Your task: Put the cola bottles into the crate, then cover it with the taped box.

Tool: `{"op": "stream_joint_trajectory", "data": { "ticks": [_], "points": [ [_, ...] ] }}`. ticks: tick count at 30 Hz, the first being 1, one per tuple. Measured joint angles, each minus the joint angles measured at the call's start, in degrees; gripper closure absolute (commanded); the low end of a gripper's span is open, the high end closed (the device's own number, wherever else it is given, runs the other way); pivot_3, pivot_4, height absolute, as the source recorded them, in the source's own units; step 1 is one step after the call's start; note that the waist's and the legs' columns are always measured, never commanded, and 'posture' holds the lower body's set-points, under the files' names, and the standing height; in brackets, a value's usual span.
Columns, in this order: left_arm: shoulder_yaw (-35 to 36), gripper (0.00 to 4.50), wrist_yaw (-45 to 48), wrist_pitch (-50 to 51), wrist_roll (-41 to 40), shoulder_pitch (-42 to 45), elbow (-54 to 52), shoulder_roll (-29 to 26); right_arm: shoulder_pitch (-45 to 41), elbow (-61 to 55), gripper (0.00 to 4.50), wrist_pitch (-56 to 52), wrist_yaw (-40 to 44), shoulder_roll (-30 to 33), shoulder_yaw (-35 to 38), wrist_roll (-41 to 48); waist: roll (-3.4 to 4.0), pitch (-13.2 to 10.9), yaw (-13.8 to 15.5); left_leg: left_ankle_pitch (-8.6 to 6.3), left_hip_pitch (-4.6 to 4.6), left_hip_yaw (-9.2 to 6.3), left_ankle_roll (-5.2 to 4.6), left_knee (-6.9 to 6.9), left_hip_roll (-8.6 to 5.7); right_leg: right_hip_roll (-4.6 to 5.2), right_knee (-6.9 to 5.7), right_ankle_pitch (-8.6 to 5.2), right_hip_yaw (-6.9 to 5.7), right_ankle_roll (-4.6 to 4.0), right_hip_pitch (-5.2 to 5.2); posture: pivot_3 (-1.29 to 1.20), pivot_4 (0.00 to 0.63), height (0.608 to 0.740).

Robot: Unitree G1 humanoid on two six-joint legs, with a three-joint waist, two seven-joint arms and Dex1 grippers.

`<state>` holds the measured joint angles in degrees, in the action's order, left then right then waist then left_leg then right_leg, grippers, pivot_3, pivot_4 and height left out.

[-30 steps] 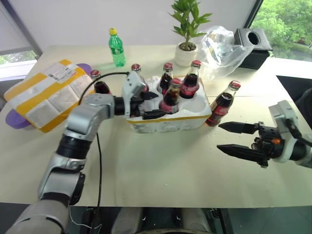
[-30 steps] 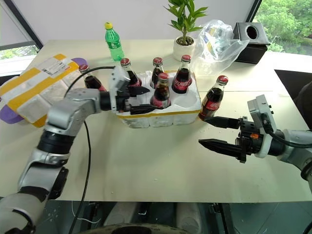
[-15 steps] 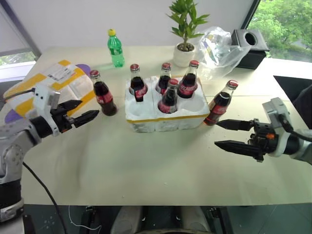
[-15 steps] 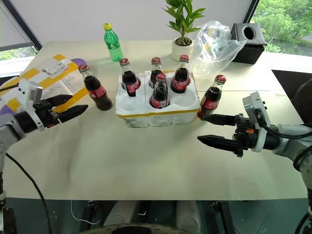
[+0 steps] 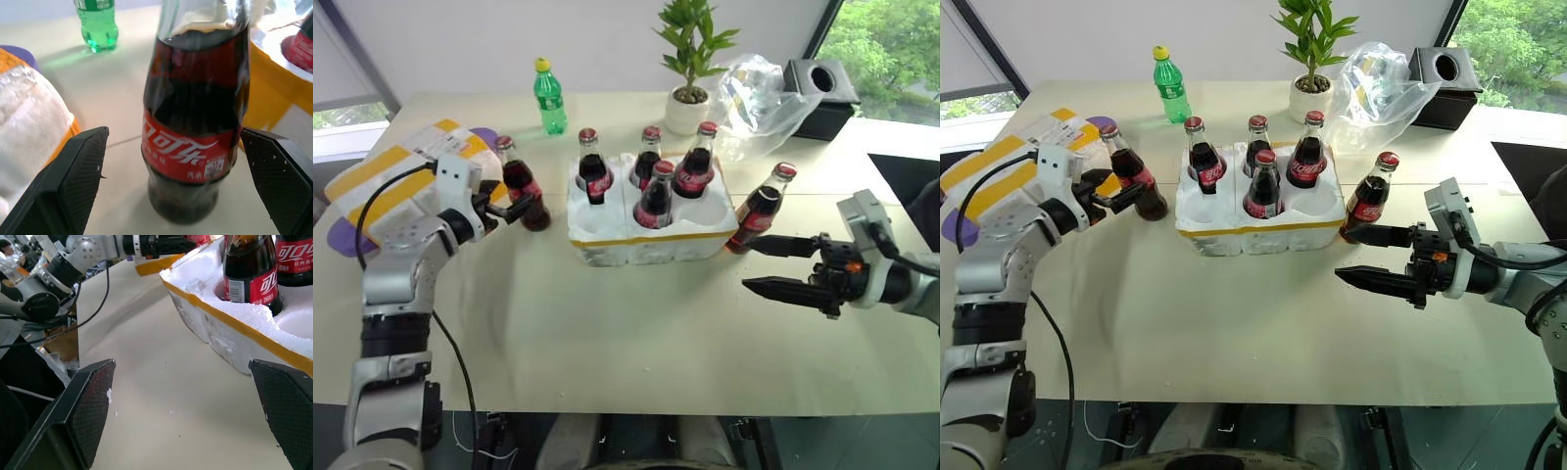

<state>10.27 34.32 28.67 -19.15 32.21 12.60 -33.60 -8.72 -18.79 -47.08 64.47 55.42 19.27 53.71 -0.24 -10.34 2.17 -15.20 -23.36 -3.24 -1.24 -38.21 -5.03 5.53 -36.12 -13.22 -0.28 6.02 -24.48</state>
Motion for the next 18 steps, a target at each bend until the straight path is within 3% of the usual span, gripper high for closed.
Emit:
{"op": "stream_joint_trajectory", "data": {
  "ticks": [10, 12, 15, 18],
  "points": [
    [-2.8, 0.04, 4.3, -3.1, 1.5, 2.5, 5.0, 0.5, 0.0, -0.4, 0.0, -0.1, -0.4, -0.1, 0.2, 0.7, 0.0, 0.0, 0.0, 0.0, -0.01, -0.01, 0.0, 0.0, 0.0, 0.01, 0.0, 0.01, 0.0, 0.01, -0.01, 0.0, 0.15, 0.74],
    [-2.8, 0.57, 4.5, -3.2, 1.5, 2.5, 5.0, 0.6, 0.1, -0.8, 0.0, -0.1, -0.6, -0.1, 0.4, 0.8, 0.0, 0.0, 0.0, 0.0, -0.01, -0.01, 0.0, -0.01, 0.0, 0.01, 0.0, 0.01, 0.0, 0.01, 0.0, 0.0, 0.15, 0.74],
    [-2.7, 1.78, 5.4, -3.2, 1.0, 2.3, 4.9, 0.6, 0.6, -1.5, 0.0, -0.1, -0.7, -0.1, 0.7, 1.0, 0.0, 0.0, 0.0, 0.0, -0.01, -0.01, 0.0, -0.01, 0.0, 0.01, 0.01, 0.01, 0.0, 0.01, 0.0, 0.0, 0.15, 0.74],
    [-2.6, 1.75, 5.6, -2.8, 1.0, 2.3, 4.6, 0.6, 0.7, -1.9, 0.0, -0.2, -1.2, -0.1, 1.5, 1.2, 0.0, 0.0, 0.0, 0.0, -0.02, -0.01, 0.0, 0.0, 0.0, 0.01, 0.01, 0.01, 0.0, 0.01, 0.0, 0.0, 0.15, 0.74]
  ]
}}
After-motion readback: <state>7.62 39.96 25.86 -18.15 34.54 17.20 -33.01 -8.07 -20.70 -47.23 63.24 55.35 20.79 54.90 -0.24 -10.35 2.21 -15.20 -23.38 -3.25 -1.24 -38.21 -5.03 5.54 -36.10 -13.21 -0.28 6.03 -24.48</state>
